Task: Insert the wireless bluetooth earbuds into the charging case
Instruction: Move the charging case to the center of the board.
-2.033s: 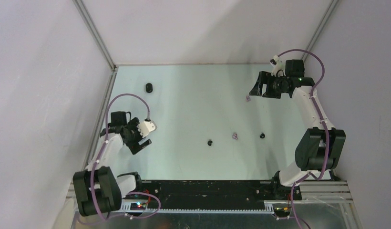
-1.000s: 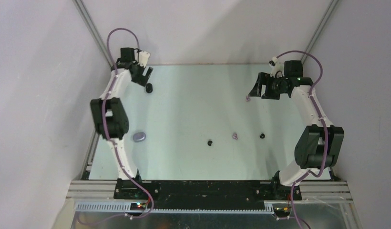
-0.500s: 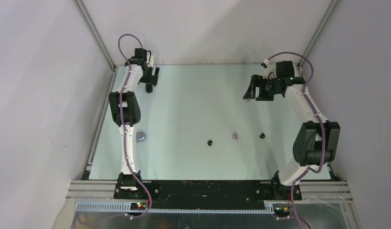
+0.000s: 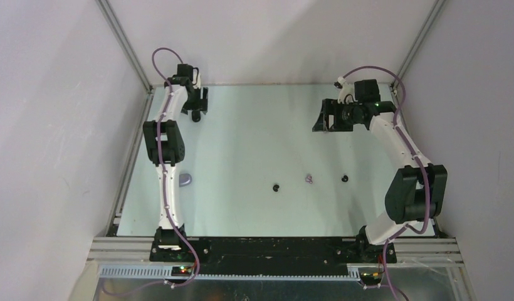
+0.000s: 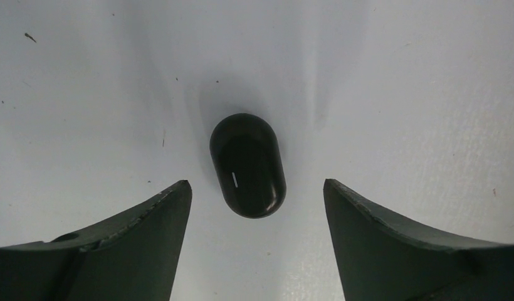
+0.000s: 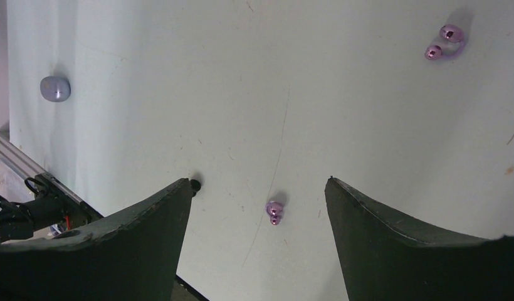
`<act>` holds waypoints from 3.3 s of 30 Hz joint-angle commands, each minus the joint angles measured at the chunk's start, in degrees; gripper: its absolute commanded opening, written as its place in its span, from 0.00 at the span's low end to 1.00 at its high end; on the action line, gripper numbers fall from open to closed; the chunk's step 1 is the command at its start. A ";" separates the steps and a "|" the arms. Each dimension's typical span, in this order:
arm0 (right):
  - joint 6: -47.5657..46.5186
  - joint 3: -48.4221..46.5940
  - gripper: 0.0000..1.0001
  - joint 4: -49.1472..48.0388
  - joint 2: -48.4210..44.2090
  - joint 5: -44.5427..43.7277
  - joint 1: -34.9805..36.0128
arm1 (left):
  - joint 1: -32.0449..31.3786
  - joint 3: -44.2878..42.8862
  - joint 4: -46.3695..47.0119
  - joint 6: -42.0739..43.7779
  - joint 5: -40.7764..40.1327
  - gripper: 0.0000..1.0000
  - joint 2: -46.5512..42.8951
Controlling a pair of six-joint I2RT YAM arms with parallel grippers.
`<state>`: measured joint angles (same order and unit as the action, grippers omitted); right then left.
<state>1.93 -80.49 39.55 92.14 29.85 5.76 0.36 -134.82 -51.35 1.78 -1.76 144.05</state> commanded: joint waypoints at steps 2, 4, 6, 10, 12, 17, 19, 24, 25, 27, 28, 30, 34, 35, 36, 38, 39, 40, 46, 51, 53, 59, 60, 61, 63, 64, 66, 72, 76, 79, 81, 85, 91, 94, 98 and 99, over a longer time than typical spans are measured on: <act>0.37 -0.43 0.83 -0.09 -4.28 0.53 -0.37 | 0.11 -1.19 -1.70 -3.32 -1.56 0.76 0.54; 0.47 -0.39 0.83 0.00 -4.87 0.82 -0.47 | 0.16 -1.15 -2.36 -3.25 -1.92 0.68 0.87; 0.60 -0.33 0.83 -0.02 -5.45 1.18 -0.63 | 0.17 -1.11 -2.67 -3.25 -2.84 0.66 0.93; 0.94 -0.22 0.83 -0.13 -6.37 1.55 -0.75 | -1.94 -0.85 -2.66 -3.14 -5.28 0.63 0.93; 1.23 -0.17 0.83 -0.21 -6.93 1.81 -0.92 | -2.51 -1.04 -2.70 -2.73 -6.47 0.62 0.99; 1.84 0.34 0.83 -0.70 -8.66 2.41 -1.32 | -2.86 -1.31 -2.60 -2.21 -6.73 0.60 1.25; 2.11 0.55 0.83 -0.92 -9.28 2.71 -1.45 | -2.90 -1.55 -2.64 -2.27 -6.72 0.60 1.34; 2.43 0.75 0.83 -1.20 -10.52 3.17 -1.74 | -2.90 -1.74 -2.13 -2.14 -6.66 0.59 1.41; 2.52 0.72 0.83 -1.22 -10.68 3.30 -1.77 | -2.86 -1.83 -2.11 -2.09 -6.67 0.58 1.45; 2.61 0.79 0.83 -1.30 -10.97 3.59 -1.74 | -2.87 -2.17 -2.05 -2.05 -6.68 0.58 1.69; 2.71 0.82 0.83 -1.36 -11.20 3.80 -1.72 | -2.86 -2.37 -2.03 -2.05 -6.61 0.57 1.74; 2.84 1.05 0.83 -1.52 -11.51 4.08 -1.70 | -2.80 -2.42 -1.84 -2.00 -6.63 0.57 1.83; 2.93 1.06 0.83 -1.75 -11.84 4.25 -1.64 | -2.90 -1.89 -1.57 -1.88 -5.83 0.57 1.51; 2.87 1.04 0.83 -1.76 -11.87 4.25 -1.68 | -2.91 -0.43 -1.39 -1.13 -5.02 0.58 0.64; 2.78 1.04 0.83 -1.71 -11.82 4.30 -1.70 | -2.91 0.84 -0.31 -0.50 -3.85 0.61 -0.03; 2.76 1.04 0.83 -1.74 -11.85 4.28 -1.81 | -2.91 5.71 2.60 -0.23 -2.85 0.71 -2.79; 2.79 1.10 0.83 -1.75 -11.80 4.24 -1.85 | -2.87 9.05 4.93 -0.08 -2.36 0.76 -4.91; 2.74 1.07 0.83 -1.80 -11.76 4.16 -1.86 | -2.84 10.28 5.86 0.23 -2.28 0.88 -5.84; 2.81 1.05 0.83 -1.73 -11.69 4.09 -1.75 | -2.76 8.28 6.49 2.52 -4.39 0.99 -6.22; 2.83 1.06 0.83 -1.76 -11.99 3.83 -1.74 | -2.72 0.36 3.43 3.28 -4.38 0.99 -2.03; 2.77 1.05 0.83 -1.76 -12.06 3.83 -1.74 | -2.69 -1.20 3.14 3.17 -4.76 0.99 -0.77; 2.94 1.04 0.83 -1.58 -12.64 4.23 -2.08 | -2.72 -2.57 3.32 2.66 -5.19 0.82 0.96; 2.97 1.08 0.83 -1.56 -12.72 4.25 -2.07 | -2.73 -2.62 3.35 2.64 -5.34 0.80 1.08; 2.98 1.06 0.83 -1.53 -12.79 4.30 -2.18 | -2.69 -2.67 3.27 2.60 -5.53 0.78 1.16; 3.06 1.04 0.83 -1.54 -13.05 4.33 -2.31 | -2.78 -2.83 2.99 2.61 -5.95 0.71 1.45; 3.11 1.10 0.83 -1.51 -13.33 4.45 -2.41 | -2.81 -2.99 2.52 2.50 -6.34 0.66 1.71; 3.30 1.33 0.83 -1.75 -13.71 4.64 -2.68 | -2.93 -3.43 1.72 2.42 -6.89 0.60 2.14; 3.78 1.64 0.83 -2.02 -14.97 5.28 -3.82 | -3.17 -3.65 0.47 2.19 -7.73 0.57 2.38; 3.91 1.90 0.83 -2.35 -15.85 5.44 -4.48 | -3.16 -3.69 0.50 2.63 -7.38 0.56 2.42; 3.98 1.91 0.83 -2.42 -16.23 5.55 -4.68 | -3.31 -3.70 0.00 2.86 -6.27 0.55 2.46; 4.03 1.91 0.83 -2.46 -16.20 5.68 -4.70 | -3.67 -3.65 -0.44 3.20 -5.44 0.55 2.43; 3.97 1.91 0.83 -2.42 -16.00 5.67 -4.70 | -4.34 -2.66 -0.93 3.74 -4.83 0.55 1.90; 3.96 1.91 0.83 -2.61 -16.56 5.53 -4.51 | -4.76 -1.20 -1.70 3.94 -3.94 0.32 1.12; 3.77 1.91 0.83 -2.64 -16.82 5.03 -4.45 | -5.25 0.10 -2.13 3.71 -3.00 0.24 0.26; 3.46 1.91 0.83 -3.11 -16.71 4.98 -3.63 | -6.68 2.93 -1.65 3.28 -0.74 0.15 -2.12; 3.40 1.91 0.83 -3.22 -16.50 4.88 -3.20 | -7.17 3.53 -1.47 3.43 -0.12 0.15 -3.30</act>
<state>5.54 -78.52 38.52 77.12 34.54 1.45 -4.25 -134.10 -51.42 5.02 -6.59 145.60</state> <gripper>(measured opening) 0.831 0.432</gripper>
